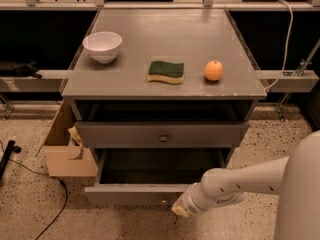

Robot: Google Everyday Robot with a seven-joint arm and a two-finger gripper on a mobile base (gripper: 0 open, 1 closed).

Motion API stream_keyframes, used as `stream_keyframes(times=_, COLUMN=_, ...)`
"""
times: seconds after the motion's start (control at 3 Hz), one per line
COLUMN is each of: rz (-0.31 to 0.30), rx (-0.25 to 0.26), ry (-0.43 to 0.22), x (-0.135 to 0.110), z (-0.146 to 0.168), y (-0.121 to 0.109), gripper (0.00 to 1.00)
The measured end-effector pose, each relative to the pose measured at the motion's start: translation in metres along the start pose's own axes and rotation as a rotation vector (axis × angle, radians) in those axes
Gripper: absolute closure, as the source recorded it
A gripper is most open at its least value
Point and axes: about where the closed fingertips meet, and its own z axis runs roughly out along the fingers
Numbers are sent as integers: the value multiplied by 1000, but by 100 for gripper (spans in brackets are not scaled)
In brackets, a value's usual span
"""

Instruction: Close middle drawer

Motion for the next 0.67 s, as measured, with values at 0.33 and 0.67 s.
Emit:
stream_keyframes(times=0.33, rz=44, rx=7, ry=-7, x=2, z=-4, y=-15, gripper=100)
stream_keyframes(times=0.67, rz=120, rx=53, ry=-23, x=5, z=-24, y=-51, gripper=100)
